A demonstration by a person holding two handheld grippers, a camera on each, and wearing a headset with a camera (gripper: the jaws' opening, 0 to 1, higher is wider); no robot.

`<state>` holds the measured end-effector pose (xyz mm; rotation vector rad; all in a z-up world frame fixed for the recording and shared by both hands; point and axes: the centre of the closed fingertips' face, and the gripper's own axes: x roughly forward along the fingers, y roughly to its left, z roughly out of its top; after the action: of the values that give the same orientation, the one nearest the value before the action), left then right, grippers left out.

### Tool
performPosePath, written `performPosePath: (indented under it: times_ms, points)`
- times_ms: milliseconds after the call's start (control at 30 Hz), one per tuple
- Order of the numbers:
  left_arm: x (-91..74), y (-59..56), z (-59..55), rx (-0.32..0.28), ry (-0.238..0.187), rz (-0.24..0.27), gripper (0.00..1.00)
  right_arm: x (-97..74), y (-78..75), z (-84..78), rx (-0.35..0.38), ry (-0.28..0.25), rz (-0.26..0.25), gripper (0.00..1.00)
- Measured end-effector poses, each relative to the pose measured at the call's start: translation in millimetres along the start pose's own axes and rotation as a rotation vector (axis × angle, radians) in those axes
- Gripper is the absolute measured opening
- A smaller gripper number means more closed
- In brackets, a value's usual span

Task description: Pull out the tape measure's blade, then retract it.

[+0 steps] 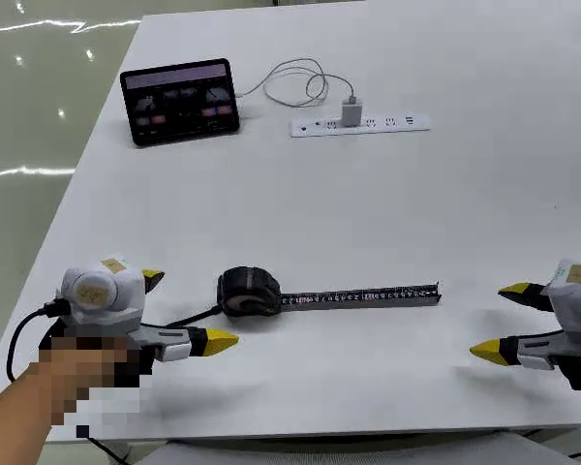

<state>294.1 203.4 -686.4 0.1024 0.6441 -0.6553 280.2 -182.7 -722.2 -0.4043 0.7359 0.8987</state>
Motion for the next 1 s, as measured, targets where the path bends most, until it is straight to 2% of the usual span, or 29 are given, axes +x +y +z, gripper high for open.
performPosePath:
  times_ms: [100, 200, 267, 467, 533, 600, 700, 900, 933, 1000]
  points:
    - [-5.5, -0.9, -3.0, 0.033, -0.005, 0.006, 1.0, -6.5, -1.3, -2.8, 0.005, -0.009, -0.02, 0.65]
    - [-10.1, 1.8, -7.7, 0.003, -0.005, 0.016, 1.0, -12.1, -2.1, -1.0, 0.031, -0.033, -0.032, 0.72]
    - [-13.7, 1.2, -11.7, 0.021, -0.002, 0.025, 1.0, -17.1, -1.8, -1.7, 0.041, -0.038, -0.044, 0.75]
    - [-24.3, -1.5, -11.2, 0.007, -0.018, 0.027, 1.0, -29.6, 1.8, -7.9, 0.049, -0.045, -0.049, 0.81]
    - [-26.7, -0.5, -13.3, 0.01, -0.02, 0.03, 1.0, -34.7, -0.6, -12.2, 0.045, -0.036, -0.065, 0.83]
    - [-30.8, 2.9, -14.7, 0.028, -0.025, 0.037, 1.0, -39.4, -0.5, -14.1, 0.069, -0.048, -0.063, 0.86]
    - [-36.6, 5.7, -15.8, 0.009, -0.031, 0.041, 1.0, -45.0, 0.1, -18.4, 0.073, -0.054, -0.077, 0.91]
    - [-40.4, 4.8, -20.4, 0.011, -0.008, 0.05, 1.0, -50.8, 3.4, -25.9, 0.103, -0.066, -0.083, 1.0]
    - [-40.6, 3.3, -20.9, 0.021, -0.009, 0.051, 1.0, -51.9, 3.8, -26.3, 0.102, -0.066, -0.084, 1.0]
    - [-39.6, 0.3, -24.9, 0.05, 0.017, 0.052, 1.0, -52.7, 3.1, -26.8, 0.104, -0.064, -0.084, 1.0]
